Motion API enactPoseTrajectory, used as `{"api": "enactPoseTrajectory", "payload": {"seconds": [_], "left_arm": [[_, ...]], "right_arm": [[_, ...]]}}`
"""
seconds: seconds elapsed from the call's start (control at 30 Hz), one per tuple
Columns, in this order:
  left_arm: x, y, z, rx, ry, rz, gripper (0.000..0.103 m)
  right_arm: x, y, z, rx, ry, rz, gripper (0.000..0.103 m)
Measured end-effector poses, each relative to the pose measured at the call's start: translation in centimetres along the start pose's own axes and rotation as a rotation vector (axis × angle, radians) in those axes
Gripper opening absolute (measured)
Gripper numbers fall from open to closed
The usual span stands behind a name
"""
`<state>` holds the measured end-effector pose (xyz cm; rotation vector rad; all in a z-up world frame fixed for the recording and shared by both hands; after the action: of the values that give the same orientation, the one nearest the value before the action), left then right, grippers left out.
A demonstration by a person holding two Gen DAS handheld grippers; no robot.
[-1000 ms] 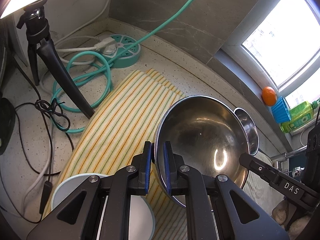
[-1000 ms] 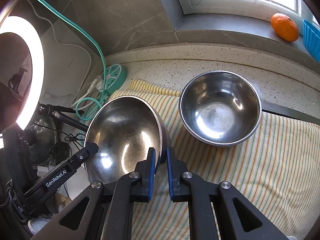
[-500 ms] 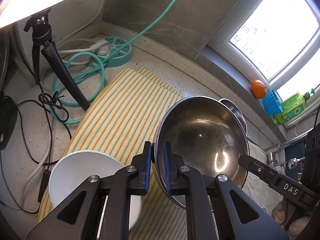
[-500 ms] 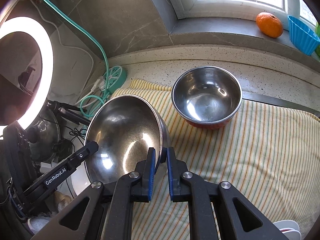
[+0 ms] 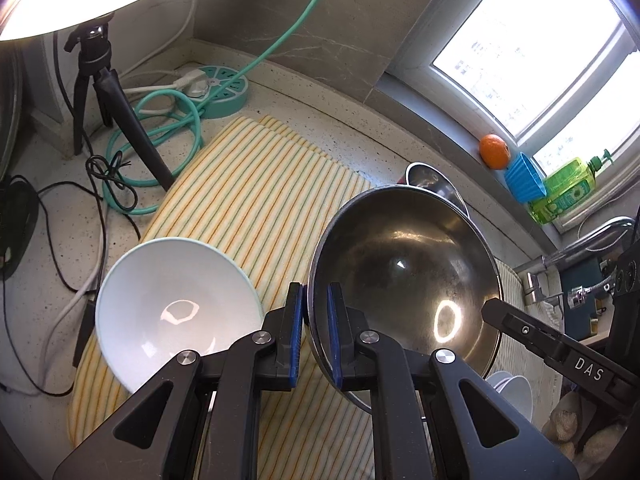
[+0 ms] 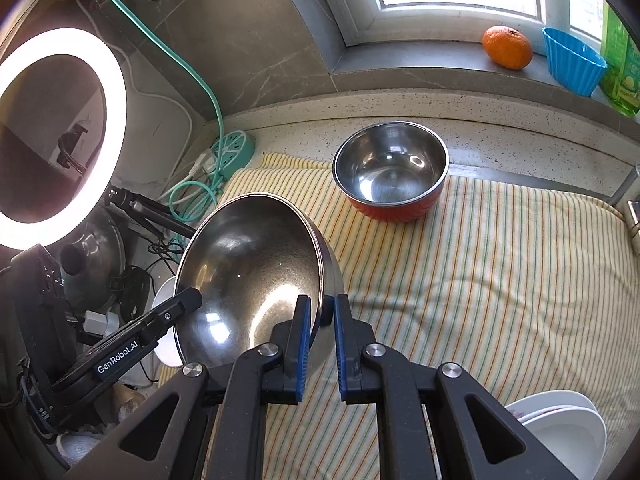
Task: Organize plates and bowls
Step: 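Lift and carry the steel bowl with both grippers toward the plate stack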
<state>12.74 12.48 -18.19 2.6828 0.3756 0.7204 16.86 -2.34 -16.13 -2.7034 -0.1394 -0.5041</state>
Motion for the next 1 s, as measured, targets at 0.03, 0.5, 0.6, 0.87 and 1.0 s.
{"api": "enactPoseTrajectory", "payload": {"seconds": [0.03,0.5,0.6,0.87,1.0], "left_arm": [[-0.3,0.1,-0.1,-0.001,-0.003,0.003,0.01],[-4.7,0.4,-1.8,-0.011,-0.048,0.035,0.01],[-5.7,0.4,-2.0,-0.012,-0.06,0.04,0.01],[-7.6,0.3,-2.6,-0.012,-0.083,0.053,0.01],[-8.5,0.3,-2.6,-0.006,-0.093,0.064,0.01]], "right_arm": [[-0.3,0.1,-0.2,-0.002,0.0,-0.001,0.011],[-5.3,0.4,-2.3,-0.011,-0.01,0.015,0.011],[-6.4,0.6,-2.7,-0.014,-0.013,0.018,0.011],[-9.2,1.0,-2.9,-0.018,-0.033,0.038,0.011],[-10.3,1.3,-2.8,-0.017,-0.046,0.05,0.011]]}}
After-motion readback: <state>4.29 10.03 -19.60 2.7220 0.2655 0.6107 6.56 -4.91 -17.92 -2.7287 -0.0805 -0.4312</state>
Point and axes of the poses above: each gripper's, at about its wrist camera, not at the fingertips, and z roughly the way its jaws point, y to its right, x to its top, the point moved 7 cm from there along z, roughly the way its jaws point, and after that the axes turned 2 degrees about -x, right-handed, at the moved point
